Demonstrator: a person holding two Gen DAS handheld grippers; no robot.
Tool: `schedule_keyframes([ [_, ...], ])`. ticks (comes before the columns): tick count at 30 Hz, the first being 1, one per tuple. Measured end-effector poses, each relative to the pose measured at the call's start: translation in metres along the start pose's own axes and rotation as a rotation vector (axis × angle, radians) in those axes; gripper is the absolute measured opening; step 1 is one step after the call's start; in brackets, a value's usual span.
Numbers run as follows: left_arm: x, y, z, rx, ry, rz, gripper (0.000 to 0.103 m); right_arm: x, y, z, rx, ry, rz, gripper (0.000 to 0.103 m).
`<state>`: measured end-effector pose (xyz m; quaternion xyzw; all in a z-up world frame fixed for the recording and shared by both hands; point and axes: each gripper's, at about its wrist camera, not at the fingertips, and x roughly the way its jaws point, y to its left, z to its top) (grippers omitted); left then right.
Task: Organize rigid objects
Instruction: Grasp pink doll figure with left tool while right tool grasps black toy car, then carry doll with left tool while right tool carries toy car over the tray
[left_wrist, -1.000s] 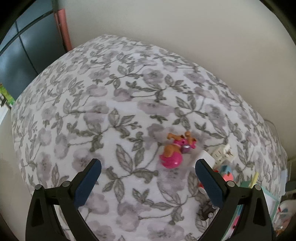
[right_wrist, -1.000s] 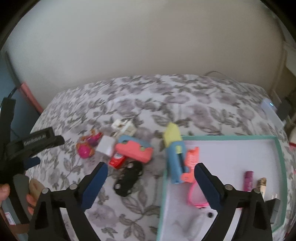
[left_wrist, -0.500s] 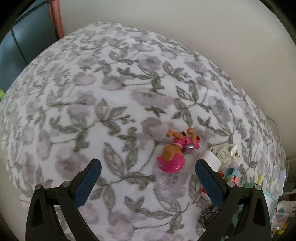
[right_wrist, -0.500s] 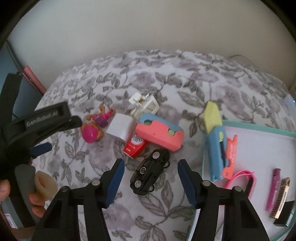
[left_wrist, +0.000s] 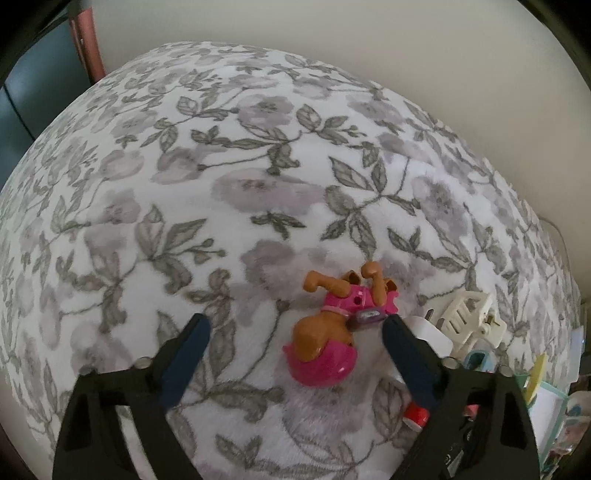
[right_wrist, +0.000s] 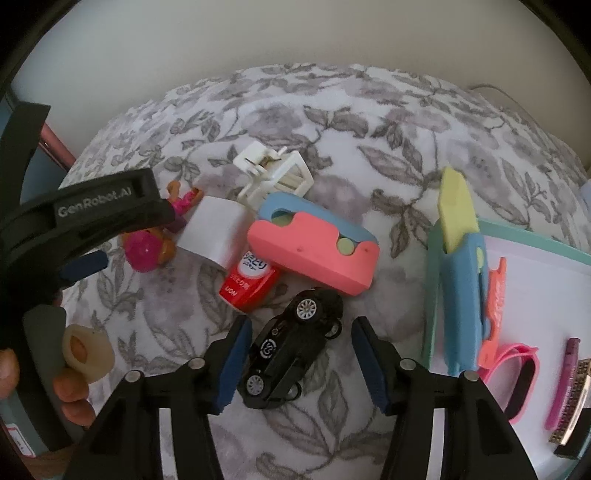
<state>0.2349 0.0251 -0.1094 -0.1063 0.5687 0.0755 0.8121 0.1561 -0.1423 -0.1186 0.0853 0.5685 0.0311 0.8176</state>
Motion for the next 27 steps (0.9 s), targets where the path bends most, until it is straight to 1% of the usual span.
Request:
schedule_keyframes([
  [3, 0.006, -0.005, -0.002, 0.017, 0.004, -0.009, 0.082, 0.004, 0.003, 0.002, -0.019, -0.003, -0.022, 0.059],
  [5, 0.009, -0.008, -0.001, 0.034, 0.003, -0.012, 0.067, 0.006, 0.006, 0.003, -0.027, -0.005, -0.033, 0.059],
  [6, 0.01, -0.009, -0.001, 0.04, 0.005, -0.011, 0.062, 0.007, 0.007, 0.003, -0.031, -0.005, -0.038, 0.059],
  [7, 0.011, -0.01, -0.002, 0.048, 0.007, -0.003, 0.051, 0.008, 0.009, 0.003, -0.037, -0.006, -0.043, 0.056],
  [8, 0.011, -0.01, -0.002, 0.055, 0.003, 0.011, 0.047, 0.008, 0.009, 0.002, -0.043, -0.007, -0.055, 0.053],
  [10, 0.01, -0.01, -0.001, 0.064, 0.001, 0.02, 0.044, 0.009, 0.01, 0.002, -0.044, -0.007, -0.063, 0.051],
  [11, 0.01, -0.009, -0.001, 0.061, 0.001, 0.019, 0.04, 0.009, 0.01, 0.001, -0.043, -0.007, -0.062, 0.051],
  [13, 0.008, -0.008, -0.002, 0.061, 0.003, 0.024, 0.04, 0.008, 0.009, 0.0, -0.042, -0.003, -0.061, 0.049],
  [15, 0.007, -0.008, -0.003, 0.068, 0.005, 0.034, 0.04, 0.007, 0.009, -0.002, -0.045, 0.002, -0.071, 0.041],
  [16, 0.007, -0.009, -0.004, 0.073, 0.006, 0.041, 0.04, 0.007, 0.009, -0.003, -0.048, 0.004, -0.087, 0.033],
  [17, 0.006, -0.009, -0.005, 0.078, 0.008, 0.054, 0.04, 0.005, 0.008, -0.005, -0.05, 0.005, -0.094, 0.032],
  [23, -0.001, -0.008, -0.013, 0.083, 0.024, 0.088, 0.039, 0.0, 0.007, -0.014, -0.05, 0.021, -0.082, 0.031],
  [27, -0.01, -0.011, -0.02, 0.095, 0.022, 0.1, 0.039, -0.01, 0.007, -0.02, -0.036, 0.019, -0.058, 0.031],
])
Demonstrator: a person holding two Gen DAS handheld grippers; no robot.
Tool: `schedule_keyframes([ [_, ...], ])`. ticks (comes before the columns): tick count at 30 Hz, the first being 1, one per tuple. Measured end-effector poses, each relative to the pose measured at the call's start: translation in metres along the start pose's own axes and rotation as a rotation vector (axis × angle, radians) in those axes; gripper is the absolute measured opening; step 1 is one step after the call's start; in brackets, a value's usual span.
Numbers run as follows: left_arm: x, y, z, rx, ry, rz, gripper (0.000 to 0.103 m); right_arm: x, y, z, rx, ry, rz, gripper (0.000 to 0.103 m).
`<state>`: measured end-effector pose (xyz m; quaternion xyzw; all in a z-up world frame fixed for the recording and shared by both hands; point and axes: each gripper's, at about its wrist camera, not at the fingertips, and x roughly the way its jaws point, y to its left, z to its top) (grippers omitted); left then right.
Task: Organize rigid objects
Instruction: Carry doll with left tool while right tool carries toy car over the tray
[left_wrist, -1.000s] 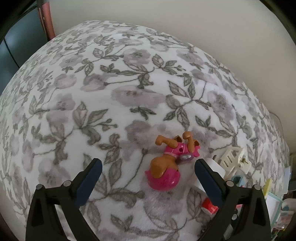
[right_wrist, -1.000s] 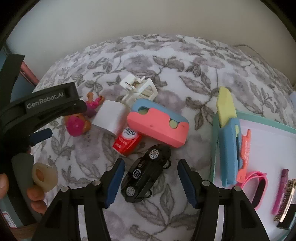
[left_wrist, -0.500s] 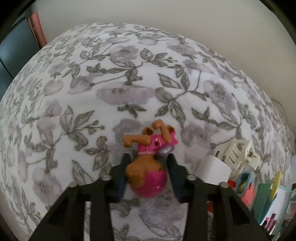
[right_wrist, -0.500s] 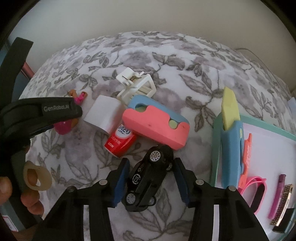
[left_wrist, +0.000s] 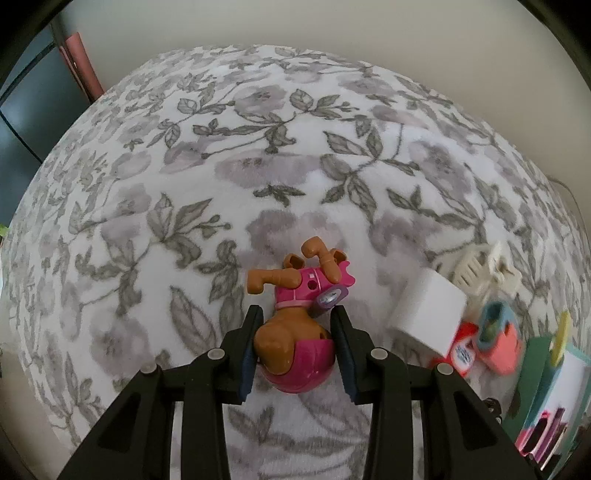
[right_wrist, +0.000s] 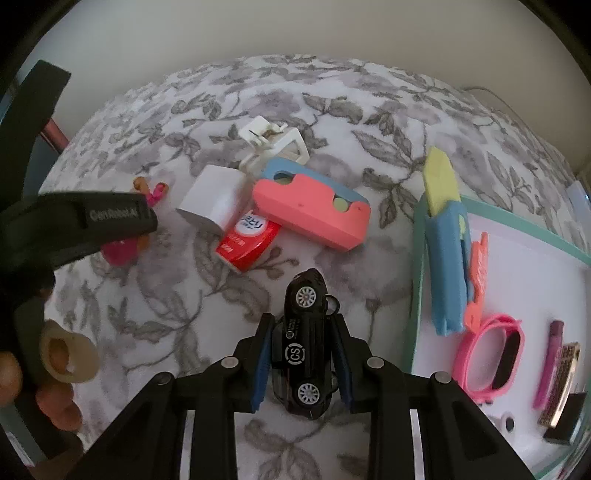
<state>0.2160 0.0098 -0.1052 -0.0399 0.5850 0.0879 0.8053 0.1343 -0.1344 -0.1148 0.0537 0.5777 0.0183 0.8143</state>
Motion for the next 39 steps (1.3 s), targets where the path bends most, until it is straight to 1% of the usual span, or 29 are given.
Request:
schedule_keyframes([
  [3, -0.011, 0.0, -0.005, 0.003, -0.01, 0.004, 0.039, -0.014, 0.0, -0.005, 0.01, -0.023, 0.008, 0.031],
  [6, -0.028, 0.001, -0.009, -0.004, -0.028, -0.013, 0.039, -0.032, -0.003, -0.007, 0.018, -0.054, 0.011, 0.031],
  [12, -0.08, -0.008, -0.016, 0.021, -0.13, -0.049, 0.039, -0.073, -0.016, -0.009, 0.063, -0.139, 0.017, 0.031],
  [15, -0.107, -0.014, -0.019, 0.035, -0.181, -0.077, 0.039, -0.095, -0.023, -0.012, 0.085, -0.191, -0.002, 0.031],
  [19, -0.139, -0.027, -0.027, 0.063, -0.242, -0.128, 0.039, -0.126, -0.045, -0.018, 0.134, -0.267, -0.011, 0.032],
  [21, -0.15, -0.034, -0.031, 0.08, -0.264, -0.144, 0.039, -0.135, -0.056, -0.019, 0.159, -0.297, -0.02, 0.032],
  [25, -0.172, -0.058, -0.043, 0.143, -0.307, -0.183, 0.039, -0.157, -0.085, -0.024, 0.213, -0.359, -0.057, 0.032],
  [28, -0.182, -0.076, -0.051, 0.189, -0.323, -0.207, 0.039, -0.172, -0.11, -0.03, 0.267, -0.396, -0.09, 0.032],
  [31, -0.187, -0.096, -0.061, 0.236, -0.33, -0.227, 0.039, -0.18, -0.133, -0.034, 0.306, -0.412, -0.128, 0.032],
  [35, -0.188, -0.124, -0.076, 0.299, -0.326, -0.246, 0.039, -0.185, -0.162, -0.039, 0.363, -0.421, -0.174, 0.032],
  [39, -0.184, -0.152, -0.09, 0.369, -0.307, -0.273, 0.039, -0.184, -0.189, -0.044, 0.417, -0.418, -0.186, 0.032],
])
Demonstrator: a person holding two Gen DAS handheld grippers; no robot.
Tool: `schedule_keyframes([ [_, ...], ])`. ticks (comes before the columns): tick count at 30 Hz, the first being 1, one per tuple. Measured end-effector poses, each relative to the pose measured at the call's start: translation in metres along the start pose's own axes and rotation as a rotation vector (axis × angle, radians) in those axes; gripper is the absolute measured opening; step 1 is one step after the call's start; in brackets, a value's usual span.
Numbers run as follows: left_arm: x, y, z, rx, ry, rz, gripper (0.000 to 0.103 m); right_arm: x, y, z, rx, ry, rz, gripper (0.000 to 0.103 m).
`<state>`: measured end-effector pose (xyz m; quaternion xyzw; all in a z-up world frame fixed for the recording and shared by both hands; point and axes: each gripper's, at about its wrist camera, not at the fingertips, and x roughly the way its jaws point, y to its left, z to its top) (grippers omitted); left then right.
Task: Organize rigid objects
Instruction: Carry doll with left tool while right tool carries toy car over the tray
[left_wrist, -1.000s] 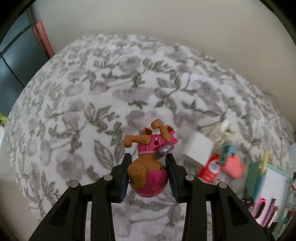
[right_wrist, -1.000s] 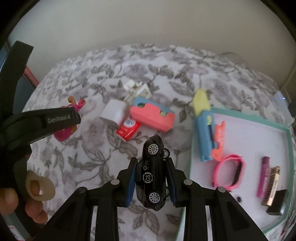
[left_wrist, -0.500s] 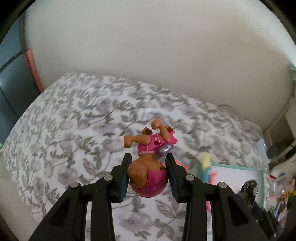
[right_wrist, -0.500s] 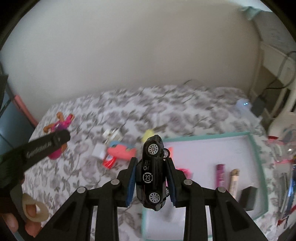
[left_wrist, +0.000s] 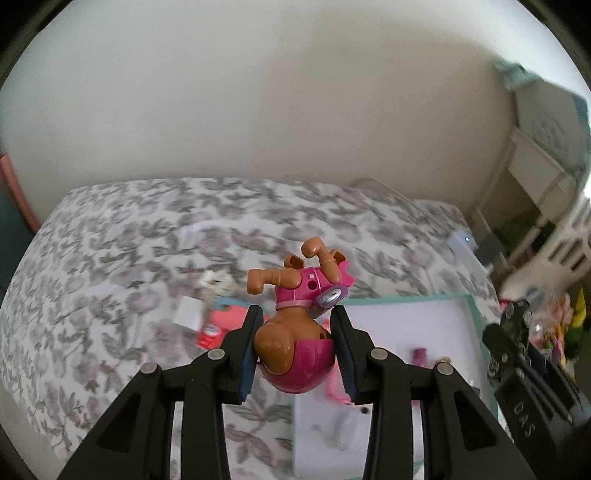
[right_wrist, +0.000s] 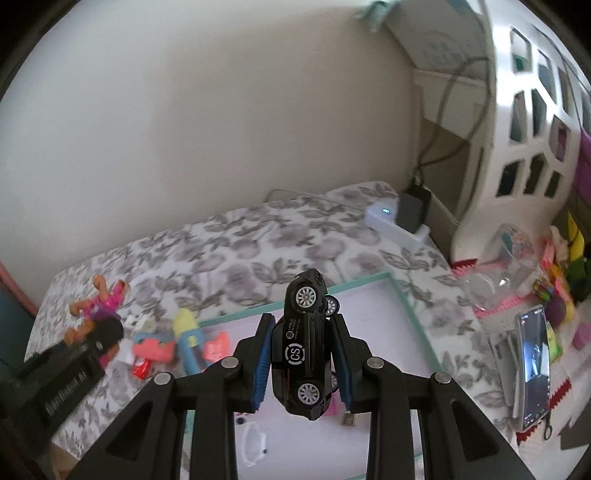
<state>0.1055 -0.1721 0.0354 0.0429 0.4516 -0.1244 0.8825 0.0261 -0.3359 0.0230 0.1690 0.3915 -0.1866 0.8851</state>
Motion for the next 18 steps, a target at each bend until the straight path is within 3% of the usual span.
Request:
schedule_keyframes([
  [7, 0.025, -0.037, -0.014, 0.092, 0.067, -0.035, 0.039, 0.013, -0.035, -0.001, 0.07, 0.025, -0.031, 0.032],
  [18, 0.062, -0.054, -0.033, 0.133, 0.159, -0.086, 0.039, 0.053, -0.042, -0.017, 0.065, 0.118, -0.055, 0.032],
])
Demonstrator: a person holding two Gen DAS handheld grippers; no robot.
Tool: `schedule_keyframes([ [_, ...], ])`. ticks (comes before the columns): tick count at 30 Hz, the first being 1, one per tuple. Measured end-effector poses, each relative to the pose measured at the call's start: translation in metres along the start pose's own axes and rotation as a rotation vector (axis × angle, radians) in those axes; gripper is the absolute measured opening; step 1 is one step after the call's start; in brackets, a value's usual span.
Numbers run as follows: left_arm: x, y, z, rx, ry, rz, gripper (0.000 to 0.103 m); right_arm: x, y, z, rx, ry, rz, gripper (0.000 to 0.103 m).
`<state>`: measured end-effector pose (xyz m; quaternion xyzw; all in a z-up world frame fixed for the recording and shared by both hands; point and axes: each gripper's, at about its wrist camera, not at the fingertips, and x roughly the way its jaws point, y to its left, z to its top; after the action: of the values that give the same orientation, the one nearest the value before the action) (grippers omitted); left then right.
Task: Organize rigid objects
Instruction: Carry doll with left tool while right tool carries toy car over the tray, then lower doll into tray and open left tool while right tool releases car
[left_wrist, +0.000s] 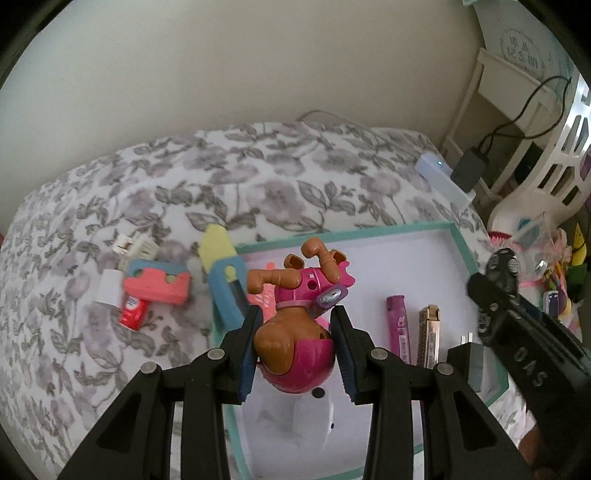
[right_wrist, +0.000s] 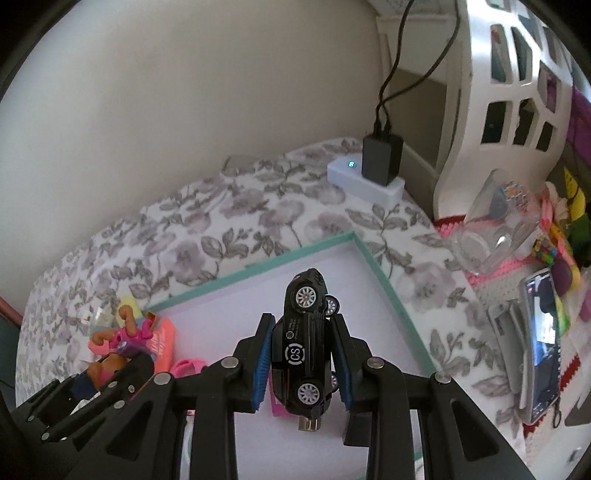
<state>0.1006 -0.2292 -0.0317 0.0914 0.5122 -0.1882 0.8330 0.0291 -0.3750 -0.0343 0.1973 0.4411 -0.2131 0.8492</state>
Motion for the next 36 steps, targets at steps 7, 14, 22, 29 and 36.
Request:
schedule_keyframes([
  [7, 0.023, 0.0, -0.007, -0.001, 0.059, -0.006, 0.039, 0.026, 0.006, -0.012, -0.032, 0.077, -0.021, 0.032],
  [14, 0.036, -0.002, -0.012, 0.011, 0.098, -0.004, 0.039, 0.035, 0.009, -0.017, -0.049, 0.11, -0.037, 0.032],
  [22, 0.042, -0.002, -0.014, 0.018, 0.118, 0.006, 0.039, 0.047, 0.008, -0.024, -0.047, 0.167, -0.051, 0.032],
  [29, 0.047, 0.0, -0.017, 0.014, 0.135, 0.005, 0.039, 0.053, 0.01, -0.028, -0.062, 0.186, -0.067, 0.032],
  [36, 0.049, 0.0, -0.017, 0.017, 0.146, 0.016, 0.04, 0.054, 0.011, -0.029, -0.065, 0.19, -0.07, 0.034],
])
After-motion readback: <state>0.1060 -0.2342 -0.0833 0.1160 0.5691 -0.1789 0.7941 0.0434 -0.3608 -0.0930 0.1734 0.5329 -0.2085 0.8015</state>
